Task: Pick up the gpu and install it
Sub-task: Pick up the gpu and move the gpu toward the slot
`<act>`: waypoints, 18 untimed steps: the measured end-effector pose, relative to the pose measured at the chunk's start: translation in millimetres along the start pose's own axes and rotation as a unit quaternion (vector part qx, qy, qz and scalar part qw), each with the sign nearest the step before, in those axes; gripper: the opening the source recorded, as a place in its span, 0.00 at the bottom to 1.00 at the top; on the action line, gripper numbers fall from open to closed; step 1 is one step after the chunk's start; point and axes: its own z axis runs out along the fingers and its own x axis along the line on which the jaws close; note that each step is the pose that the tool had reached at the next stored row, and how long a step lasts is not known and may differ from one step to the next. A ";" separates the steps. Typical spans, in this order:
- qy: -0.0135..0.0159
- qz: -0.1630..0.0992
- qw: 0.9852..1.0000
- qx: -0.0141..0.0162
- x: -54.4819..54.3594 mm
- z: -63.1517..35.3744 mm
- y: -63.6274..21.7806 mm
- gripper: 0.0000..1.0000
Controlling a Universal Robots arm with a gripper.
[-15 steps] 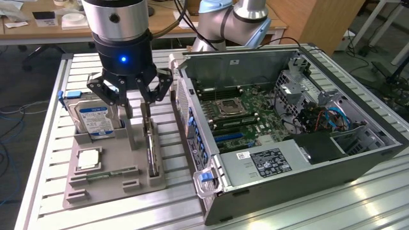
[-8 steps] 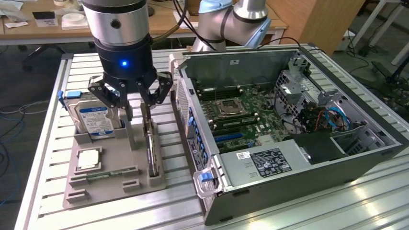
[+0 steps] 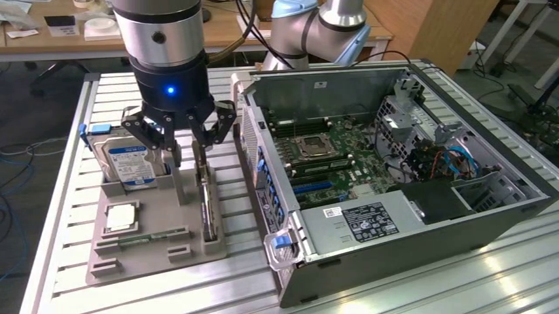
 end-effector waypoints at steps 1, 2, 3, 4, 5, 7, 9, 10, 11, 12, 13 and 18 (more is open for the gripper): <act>0.000 0.000 1.000 0.000 0.0 0.2 -0.1 0.43; 0.000 0.000 1.000 0.000 -0.1 0.3 -0.2 0.43; 0.000 0.000 1.000 0.000 -0.3 0.5 -0.4 0.43; 0.000 0.000 1.000 0.000 -0.5 0.7 -0.4 0.43; 0.000 0.000 1.000 0.000 -0.7 0.9 -0.4 0.43; 0.000 0.000 1.000 0.000 -0.9 0.9 -0.4 0.43; 0.000 0.000 1.000 0.000 -0.9 0.9 -0.4 0.43; 0.000 0.000 1.000 0.000 -0.9 0.8 -0.4 0.43; 0.000 0.000 1.000 0.000 -1.0 0.8 -0.4 0.43; 0.000 0.000 1.000 0.000 -1.3 0.8 -0.4 0.43; 0.000 0.000 1.000 0.000 -1.9 0.9 -0.4 0.43; 0.000 0.000 1.000 0.000 -2.4 0.9 -0.3 0.43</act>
